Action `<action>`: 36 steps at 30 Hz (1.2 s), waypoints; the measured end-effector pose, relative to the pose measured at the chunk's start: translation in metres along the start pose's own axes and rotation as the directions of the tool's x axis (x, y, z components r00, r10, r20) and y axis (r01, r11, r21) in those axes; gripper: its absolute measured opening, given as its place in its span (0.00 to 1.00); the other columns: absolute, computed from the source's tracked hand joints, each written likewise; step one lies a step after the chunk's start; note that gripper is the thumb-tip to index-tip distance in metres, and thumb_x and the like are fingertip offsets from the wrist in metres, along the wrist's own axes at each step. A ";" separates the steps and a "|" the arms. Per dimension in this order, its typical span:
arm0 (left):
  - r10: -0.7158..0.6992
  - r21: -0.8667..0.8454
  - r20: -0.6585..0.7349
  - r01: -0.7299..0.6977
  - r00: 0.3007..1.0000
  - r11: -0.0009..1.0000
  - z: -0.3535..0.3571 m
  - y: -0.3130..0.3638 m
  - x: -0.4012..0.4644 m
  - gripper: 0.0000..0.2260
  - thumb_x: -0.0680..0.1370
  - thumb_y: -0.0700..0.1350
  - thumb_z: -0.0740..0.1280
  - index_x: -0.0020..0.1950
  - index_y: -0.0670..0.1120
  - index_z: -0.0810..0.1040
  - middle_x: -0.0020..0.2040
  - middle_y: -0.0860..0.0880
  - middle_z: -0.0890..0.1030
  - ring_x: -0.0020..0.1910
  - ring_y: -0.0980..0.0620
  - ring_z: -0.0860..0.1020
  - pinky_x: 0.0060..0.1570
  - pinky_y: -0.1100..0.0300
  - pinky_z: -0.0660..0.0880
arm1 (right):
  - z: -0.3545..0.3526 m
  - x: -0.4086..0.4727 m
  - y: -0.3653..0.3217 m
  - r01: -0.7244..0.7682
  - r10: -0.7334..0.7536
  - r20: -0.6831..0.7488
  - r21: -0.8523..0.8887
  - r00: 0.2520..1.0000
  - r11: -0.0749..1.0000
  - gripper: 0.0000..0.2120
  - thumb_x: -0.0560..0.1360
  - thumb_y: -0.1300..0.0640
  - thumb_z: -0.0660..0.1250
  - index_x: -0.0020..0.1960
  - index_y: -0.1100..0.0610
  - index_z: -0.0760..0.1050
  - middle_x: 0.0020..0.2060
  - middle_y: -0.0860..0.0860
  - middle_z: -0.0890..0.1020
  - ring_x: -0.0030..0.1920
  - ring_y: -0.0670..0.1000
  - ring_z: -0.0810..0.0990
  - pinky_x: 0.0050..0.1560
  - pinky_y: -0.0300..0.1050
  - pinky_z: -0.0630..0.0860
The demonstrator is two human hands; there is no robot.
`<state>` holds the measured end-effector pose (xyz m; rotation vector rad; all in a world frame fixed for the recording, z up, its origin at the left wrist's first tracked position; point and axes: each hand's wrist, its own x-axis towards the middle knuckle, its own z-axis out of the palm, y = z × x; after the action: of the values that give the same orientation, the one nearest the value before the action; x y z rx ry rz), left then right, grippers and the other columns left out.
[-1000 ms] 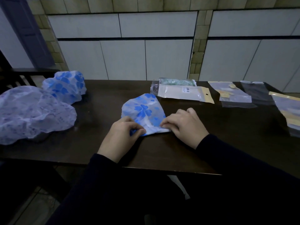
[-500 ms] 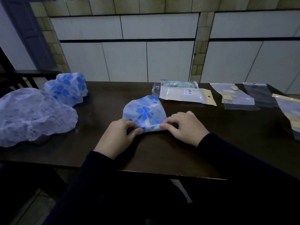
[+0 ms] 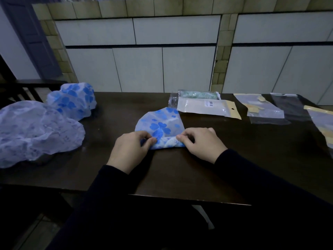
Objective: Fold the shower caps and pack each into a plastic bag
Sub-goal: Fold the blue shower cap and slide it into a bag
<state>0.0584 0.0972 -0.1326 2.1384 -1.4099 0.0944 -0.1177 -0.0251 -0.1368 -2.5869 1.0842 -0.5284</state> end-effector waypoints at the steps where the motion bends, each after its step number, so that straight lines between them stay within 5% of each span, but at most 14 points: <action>1: 0.005 0.013 -0.014 -0.005 1.000 1.000 0.001 0.001 0.000 0.09 0.77 0.56 0.66 0.45 0.52 0.81 0.41 0.51 0.81 0.46 0.50 0.78 0.40 0.61 0.63 | 0.001 0.001 -0.001 -0.027 0.027 -0.008 0.007 1.000 1.000 0.13 0.80 0.42 0.56 0.46 0.46 0.76 0.42 0.42 0.79 0.47 0.47 0.75 0.55 0.47 0.61; 7: 0.019 -0.003 -0.049 -0.019 0.999 1.000 0.007 0.003 -0.001 0.06 0.75 0.52 0.70 0.46 0.50 0.80 0.44 0.53 0.75 0.46 0.51 0.76 0.41 0.62 0.62 | 0.010 0.001 -0.011 -0.083 0.076 -0.080 -0.083 0.994 0.993 0.14 0.79 0.41 0.55 0.49 0.46 0.76 0.42 0.43 0.75 0.49 0.48 0.75 0.51 0.49 0.61; 13: 0.134 -0.048 -0.134 -0.141 0.982 0.989 0.013 0.000 -0.002 0.02 0.71 0.44 0.74 0.41 0.48 0.83 0.44 0.53 0.72 0.46 0.51 0.68 0.48 0.61 0.66 | 0.008 -0.004 -0.011 0.060 -0.101 -0.231 -0.176 0.968 0.982 0.06 0.77 0.43 0.62 0.50 0.42 0.75 0.51 0.43 0.70 0.50 0.44 0.70 0.51 0.45 0.57; 17: 0.143 -0.084 -0.076 -0.149 0.987 0.985 0.011 -0.004 -0.003 0.03 0.74 0.45 0.72 0.44 0.47 0.85 0.42 0.54 0.76 0.45 0.53 0.75 0.48 0.64 0.68 | 0.003 -0.002 -0.008 0.107 -0.147 -0.158 -0.233 0.976 0.967 0.10 0.79 0.41 0.59 0.51 0.41 0.79 0.49 0.41 0.78 0.48 0.45 0.72 0.50 0.47 0.57; 23: 0.037 -0.196 0.059 -0.025 0.998 0.980 0.006 -0.011 -0.006 0.18 0.66 0.54 0.78 0.52 0.48 0.85 0.50 0.55 0.81 0.52 0.58 0.76 0.51 0.73 0.66 | -0.005 -0.007 0.007 0.131 -0.132 0.007 -0.199 0.991 0.971 0.20 0.74 0.33 0.58 0.63 0.37 0.75 0.51 0.39 0.75 0.52 0.45 0.71 0.51 0.46 0.57; 30: 0.055 -0.176 0.011 -0.052 0.998 0.983 0.005 -0.011 -0.008 0.10 0.72 0.49 0.74 0.51 0.49 0.85 0.47 0.57 0.80 0.48 0.61 0.76 0.46 0.80 0.63 | -0.008 -0.008 0.003 0.180 -0.187 -0.002 -0.268 0.982 0.947 0.17 0.79 0.39 0.55 0.64 0.38 0.74 0.51 0.41 0.77 0.50 0.47 0.71 0.49 0.46 0.58; 36: 0.024 -0.175 0.032 -0.018 0.999 0.984 0.001 -0.010 -0.001 0.06 0.74 0.51 0.71 0.46 0.51 0.85 0.41 0.55 0.80 0.43 0.57 0.76 0.39 0.73 0.66 | -0.010 -0.004 0.003 0.182 -0.195 -0.034 -0.231 0.980 0.956 0.16 0.80 0.40 0.55 0.56 0.43 0.79 0.43 0.41 0.76 0.45 0.44 0.70 0.47 0.44 0.57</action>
<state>0.0663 0.1009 -0.1381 1.9899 -1.4057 -0.0564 -0.1261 -0.0249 -0.1302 -2.9130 0.9698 -0.5521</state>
